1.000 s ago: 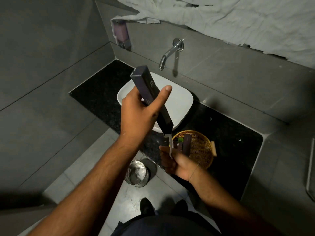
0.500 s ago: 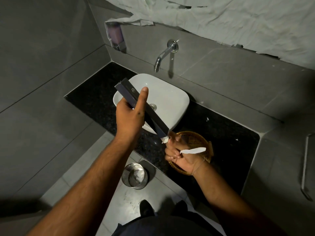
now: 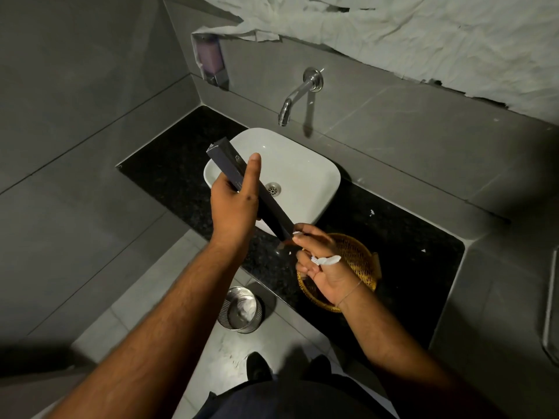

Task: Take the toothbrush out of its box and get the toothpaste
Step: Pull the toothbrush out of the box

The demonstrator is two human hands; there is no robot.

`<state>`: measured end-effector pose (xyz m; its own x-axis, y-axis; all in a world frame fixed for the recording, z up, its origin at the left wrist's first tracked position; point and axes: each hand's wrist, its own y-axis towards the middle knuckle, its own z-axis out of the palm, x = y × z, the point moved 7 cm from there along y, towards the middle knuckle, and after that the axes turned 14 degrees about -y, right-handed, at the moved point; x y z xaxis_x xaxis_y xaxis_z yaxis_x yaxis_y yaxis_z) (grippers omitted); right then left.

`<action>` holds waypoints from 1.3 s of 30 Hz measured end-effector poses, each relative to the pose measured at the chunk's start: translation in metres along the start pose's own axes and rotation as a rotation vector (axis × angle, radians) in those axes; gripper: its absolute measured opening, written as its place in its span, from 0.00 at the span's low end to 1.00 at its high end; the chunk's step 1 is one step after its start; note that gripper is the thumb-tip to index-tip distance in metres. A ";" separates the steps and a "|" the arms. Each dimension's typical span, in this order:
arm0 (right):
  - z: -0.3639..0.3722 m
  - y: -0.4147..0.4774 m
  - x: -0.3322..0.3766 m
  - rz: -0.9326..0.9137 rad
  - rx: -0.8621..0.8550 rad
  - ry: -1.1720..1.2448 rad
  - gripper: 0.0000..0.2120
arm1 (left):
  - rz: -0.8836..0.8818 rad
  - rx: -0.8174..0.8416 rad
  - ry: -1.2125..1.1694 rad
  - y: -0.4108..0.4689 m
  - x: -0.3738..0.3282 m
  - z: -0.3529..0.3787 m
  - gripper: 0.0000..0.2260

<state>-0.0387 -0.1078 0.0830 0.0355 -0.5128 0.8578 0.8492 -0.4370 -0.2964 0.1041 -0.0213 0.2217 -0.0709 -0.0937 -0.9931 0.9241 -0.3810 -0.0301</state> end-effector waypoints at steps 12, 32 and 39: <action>0.006 0.006 -0.010 0.091 -0.069 0.049 0.09 | 0.119 0.061 0.006 0.000 -0.014 0.001 0.13; 0.047 -0.009 -0.020 0.265 0.404 0.463 0.18 | 0.275 0.231 0.235 -0.013 -0.036 0.017 0.25; 0.053 -0.016 -0.025 0.328 0.471 0.517 0.26 | 0.368 0.518 0.017 -0.029 -0.053 0.040 0.24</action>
<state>-0.0258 -0.0489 0.0883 0.1717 -0.8921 0.4179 0.9765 0.0980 -0.1920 0.0661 -0.0419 0.2800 0.2260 -0.2904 -0.9298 0.5849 -0.7229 0.3679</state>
